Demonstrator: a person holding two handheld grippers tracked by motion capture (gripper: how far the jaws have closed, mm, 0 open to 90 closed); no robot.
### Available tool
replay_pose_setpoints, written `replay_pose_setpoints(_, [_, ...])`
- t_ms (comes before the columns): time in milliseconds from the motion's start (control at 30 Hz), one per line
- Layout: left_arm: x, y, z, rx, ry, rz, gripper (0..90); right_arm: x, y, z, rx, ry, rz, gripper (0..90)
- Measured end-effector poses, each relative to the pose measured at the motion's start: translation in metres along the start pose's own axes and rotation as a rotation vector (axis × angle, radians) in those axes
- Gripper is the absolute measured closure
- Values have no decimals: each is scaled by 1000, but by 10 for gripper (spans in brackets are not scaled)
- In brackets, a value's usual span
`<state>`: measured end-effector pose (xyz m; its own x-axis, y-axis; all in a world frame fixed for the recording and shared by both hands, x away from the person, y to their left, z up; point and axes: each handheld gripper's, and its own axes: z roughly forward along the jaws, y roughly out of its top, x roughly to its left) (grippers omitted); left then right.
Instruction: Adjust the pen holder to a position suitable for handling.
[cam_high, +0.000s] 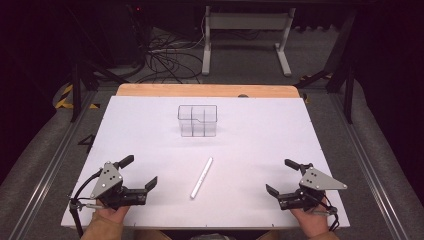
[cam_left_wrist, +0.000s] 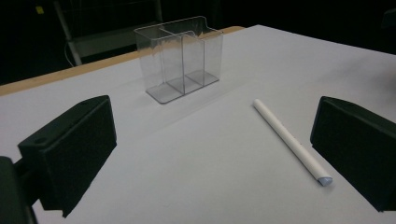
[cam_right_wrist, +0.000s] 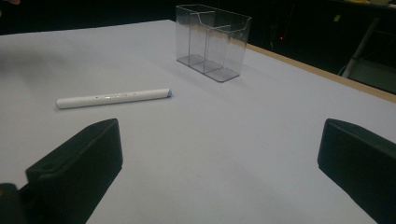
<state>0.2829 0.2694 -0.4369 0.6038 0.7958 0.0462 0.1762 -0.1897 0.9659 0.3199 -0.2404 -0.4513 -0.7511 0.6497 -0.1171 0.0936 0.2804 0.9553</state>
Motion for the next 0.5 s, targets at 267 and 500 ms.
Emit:
replay_pose_setpoints(267, [-3, 2, -1, -2, 14, 38, 13, -1, 0, -3, -18, 14, 29, 9])
replay_pose_setpoints(500, [1, 2, -2, 0, -16, -21, 15, -1, 0, -3, -19, 19, 38, 12])
